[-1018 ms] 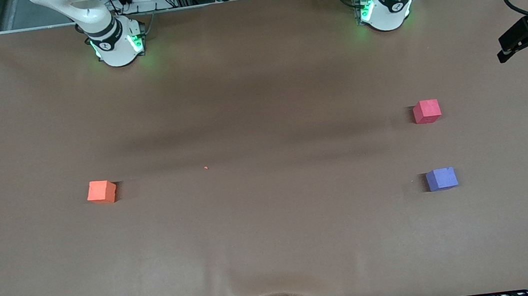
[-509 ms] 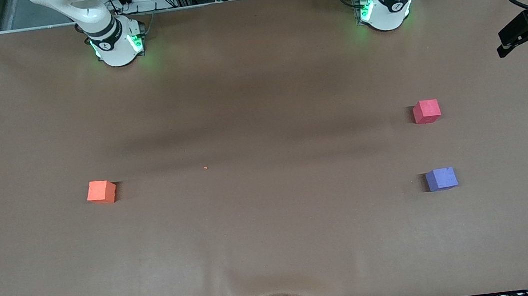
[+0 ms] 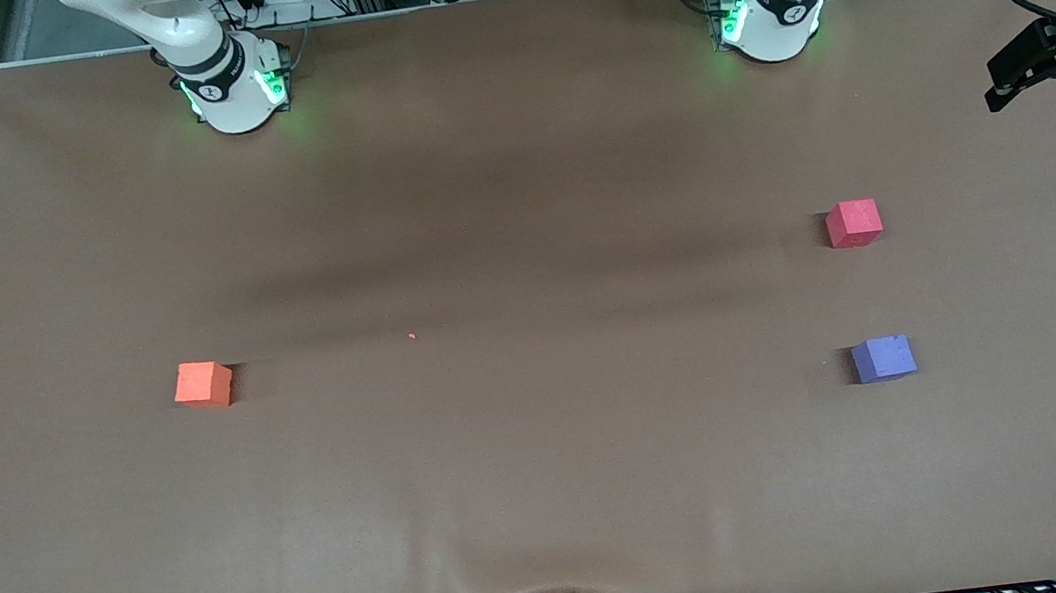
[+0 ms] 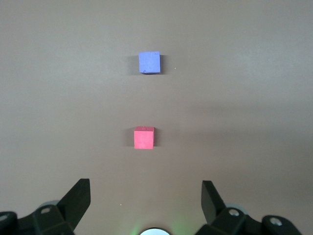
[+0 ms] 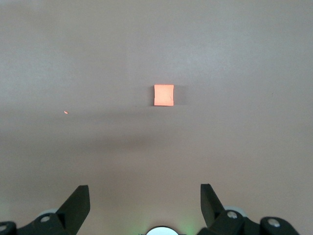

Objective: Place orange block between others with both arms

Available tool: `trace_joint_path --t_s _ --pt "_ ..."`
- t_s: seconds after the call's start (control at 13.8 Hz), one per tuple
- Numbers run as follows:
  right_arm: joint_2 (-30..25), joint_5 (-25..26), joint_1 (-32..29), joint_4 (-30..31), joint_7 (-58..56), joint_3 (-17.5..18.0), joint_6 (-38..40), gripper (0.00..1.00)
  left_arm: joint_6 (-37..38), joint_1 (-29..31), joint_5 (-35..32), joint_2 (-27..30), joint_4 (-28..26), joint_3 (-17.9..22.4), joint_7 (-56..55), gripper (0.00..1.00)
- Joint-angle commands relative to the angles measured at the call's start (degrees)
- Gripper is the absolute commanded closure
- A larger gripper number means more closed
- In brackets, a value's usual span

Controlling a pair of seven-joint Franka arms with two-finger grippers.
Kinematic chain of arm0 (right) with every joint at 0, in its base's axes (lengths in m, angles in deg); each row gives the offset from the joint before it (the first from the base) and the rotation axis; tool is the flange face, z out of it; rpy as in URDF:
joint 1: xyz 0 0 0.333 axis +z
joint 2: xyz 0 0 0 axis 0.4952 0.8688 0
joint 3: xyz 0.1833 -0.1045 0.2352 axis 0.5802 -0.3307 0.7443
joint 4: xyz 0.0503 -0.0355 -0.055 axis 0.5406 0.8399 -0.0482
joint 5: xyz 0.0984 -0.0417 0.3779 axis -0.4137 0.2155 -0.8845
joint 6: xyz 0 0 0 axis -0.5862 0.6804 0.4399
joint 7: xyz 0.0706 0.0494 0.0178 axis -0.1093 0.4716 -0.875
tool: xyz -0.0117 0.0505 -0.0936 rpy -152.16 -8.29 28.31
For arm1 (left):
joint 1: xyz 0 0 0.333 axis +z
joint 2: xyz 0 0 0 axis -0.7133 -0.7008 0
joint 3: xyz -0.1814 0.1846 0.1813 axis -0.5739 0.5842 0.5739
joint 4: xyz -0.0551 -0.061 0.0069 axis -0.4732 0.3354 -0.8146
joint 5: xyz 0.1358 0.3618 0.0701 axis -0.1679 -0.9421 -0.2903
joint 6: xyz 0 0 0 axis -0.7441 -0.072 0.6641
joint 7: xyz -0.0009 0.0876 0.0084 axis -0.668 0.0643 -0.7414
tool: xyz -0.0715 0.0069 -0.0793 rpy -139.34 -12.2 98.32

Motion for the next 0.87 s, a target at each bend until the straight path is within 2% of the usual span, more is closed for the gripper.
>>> trace_joint_path --t_s 0.0,0.29,0.51,0.65,0.8 --pt "0.30 -0.07 0.29 0.63 -0.02 -0.38 1.03 0.00 0.82 0.07 -0.30 0.23 0.19 -0.27 1.13 0.00" --pt "8.98 0.01 0.11 1.16 0.06 -0.38 -0.37 0.00 0.82 0.16 -0.22 0.23 0.10 -0.27 1.13 0.00" --pt "16.19 0.01 -0.94 1.34 -0.02 -0.47 -5.28 0.00 0.82 0.07 -0.04 0.14 0.10 -0.27 1.05 0.00" --pt "18.83 0.01 -0.94 3.87 -0.02 -0.47 -10.28 0.00 0.82 0.07 0.05 0.05 -0.07 -0.27 1.13 0.00" --pt "20.16 0.01 -1.03 10.10 -0.46 -0.47 -20.01 0.00 0.73 0.07 0.14 -0.21 0.02 -0.27 1.13 0.00"
